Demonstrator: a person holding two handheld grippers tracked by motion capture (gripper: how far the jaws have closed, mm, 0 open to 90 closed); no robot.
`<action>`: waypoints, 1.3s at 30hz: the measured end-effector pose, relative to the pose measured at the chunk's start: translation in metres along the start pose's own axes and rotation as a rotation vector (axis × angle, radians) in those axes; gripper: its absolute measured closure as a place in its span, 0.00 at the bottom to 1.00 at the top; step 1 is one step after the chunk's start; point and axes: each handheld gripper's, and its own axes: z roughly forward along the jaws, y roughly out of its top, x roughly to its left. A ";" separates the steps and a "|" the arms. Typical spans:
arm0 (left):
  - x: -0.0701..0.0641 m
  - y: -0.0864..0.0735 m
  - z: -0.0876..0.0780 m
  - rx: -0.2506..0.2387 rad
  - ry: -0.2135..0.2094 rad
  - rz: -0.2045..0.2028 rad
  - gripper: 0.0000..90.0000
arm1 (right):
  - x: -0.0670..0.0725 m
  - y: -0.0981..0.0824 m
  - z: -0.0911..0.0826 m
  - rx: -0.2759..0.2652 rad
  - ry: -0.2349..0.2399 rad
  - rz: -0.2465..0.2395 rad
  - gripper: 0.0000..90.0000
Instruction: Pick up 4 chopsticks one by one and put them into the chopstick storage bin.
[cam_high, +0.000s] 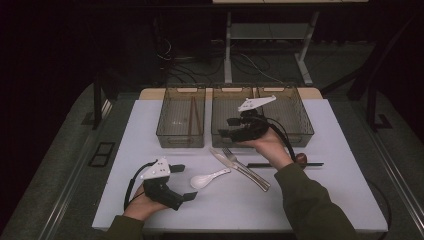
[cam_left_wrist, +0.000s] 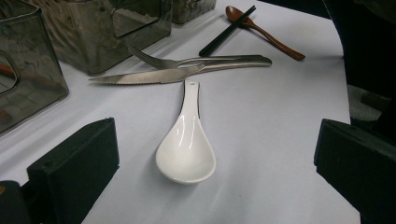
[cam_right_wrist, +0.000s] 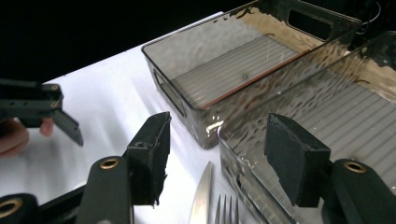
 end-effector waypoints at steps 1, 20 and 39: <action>0.000 0.000 -0.001 0.007 0.000 0.008 0.00 | 0.000 -0.003 -0.003 -0.006 0.002 -0.004 0.46; 0.002 -0.001 0.000 0.018 0.008 0.005 0.00 | -0.021 -0.067 -0.066 0.073 -0.006 -0.018 0.48; -0.002 -0.001 0.000 0.037 0.013 0.015 0.00 | -0.058 -0.138 -0.101 0.232 -0.077 -0.004 0.61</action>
